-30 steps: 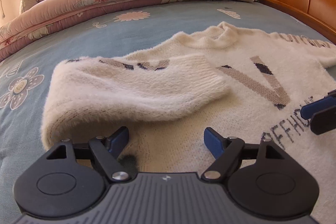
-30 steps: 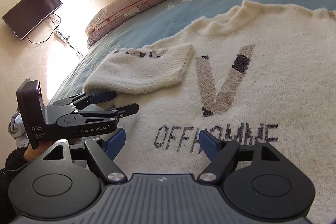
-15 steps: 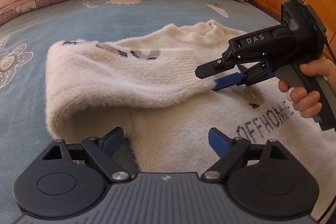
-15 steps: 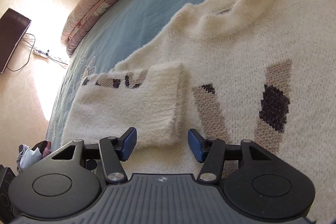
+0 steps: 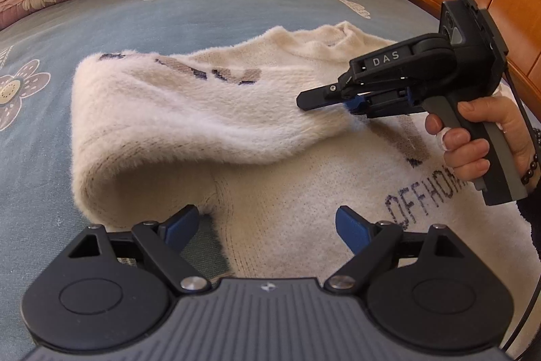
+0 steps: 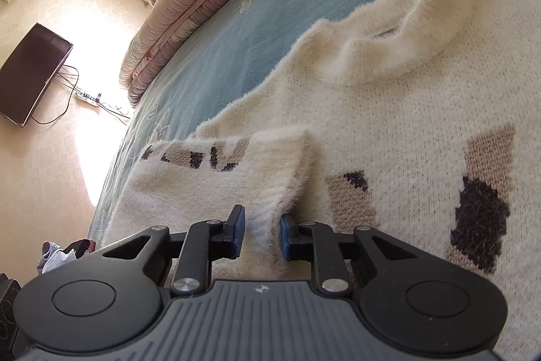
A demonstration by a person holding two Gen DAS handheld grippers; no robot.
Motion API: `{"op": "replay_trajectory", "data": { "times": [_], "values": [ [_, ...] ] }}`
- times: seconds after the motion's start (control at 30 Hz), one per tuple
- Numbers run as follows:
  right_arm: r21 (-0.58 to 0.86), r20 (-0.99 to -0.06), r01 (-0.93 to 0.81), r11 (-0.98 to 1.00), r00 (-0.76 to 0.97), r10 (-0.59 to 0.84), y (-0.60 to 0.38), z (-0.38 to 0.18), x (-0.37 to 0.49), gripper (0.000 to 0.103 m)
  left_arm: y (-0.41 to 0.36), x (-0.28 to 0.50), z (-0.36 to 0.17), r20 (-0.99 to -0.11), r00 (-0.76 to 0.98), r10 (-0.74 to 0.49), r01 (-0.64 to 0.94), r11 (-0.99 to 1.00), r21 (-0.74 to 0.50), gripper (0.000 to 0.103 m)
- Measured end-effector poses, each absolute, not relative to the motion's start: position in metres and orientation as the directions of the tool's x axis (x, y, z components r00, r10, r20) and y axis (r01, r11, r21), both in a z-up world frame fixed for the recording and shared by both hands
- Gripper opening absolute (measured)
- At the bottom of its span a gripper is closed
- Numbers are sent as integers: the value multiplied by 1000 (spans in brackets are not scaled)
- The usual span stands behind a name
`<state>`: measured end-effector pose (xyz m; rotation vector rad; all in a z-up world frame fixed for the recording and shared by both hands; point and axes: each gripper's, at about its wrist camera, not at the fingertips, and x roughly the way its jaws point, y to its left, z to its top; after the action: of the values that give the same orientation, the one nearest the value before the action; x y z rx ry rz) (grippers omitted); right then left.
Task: Fold clothes
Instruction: 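Grasp the sweater side edge with the right gripper and lift it over, then lay the held side edge over the sweater body and open the right gripper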
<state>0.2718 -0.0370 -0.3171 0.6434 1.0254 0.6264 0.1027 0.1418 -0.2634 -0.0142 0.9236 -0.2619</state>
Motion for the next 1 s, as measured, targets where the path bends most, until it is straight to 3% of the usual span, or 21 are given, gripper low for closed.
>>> {"op": "replay_trajectory", "data": {
  "times": [0.13, 0.2, 0.27, 0.63, 1.0],
  "values": [
    [785, -523, -124, 607, 394, 756, -41, -329, 274, 22, 148, 104, -262, -781, 581, -229, 198, 971, -137, 88],
    [792, -515, -115, 600, 402, 757, -42, -332, 274, 18, 151, 105, -262, -779, 583, -230, 189, 971, -145, 88],
    [776, -530, -121, 619, 406, 744, -40, -329, 273, 8, 153, 105, -262, -780, 585, -223, 182, 973, -142, 88],
    [730, -490, -198, 654, 516, 703, -64, -259, 273, 7, 163, 101, -254, -764, 604, -226, 174, 973, -150, 88],
    [596, -582, -148, 789, 598, 551, -127, -233, 269, 7, 165, 97, -245, -746, 607, -273, 215, 961, -176, 88]
  ]
}}
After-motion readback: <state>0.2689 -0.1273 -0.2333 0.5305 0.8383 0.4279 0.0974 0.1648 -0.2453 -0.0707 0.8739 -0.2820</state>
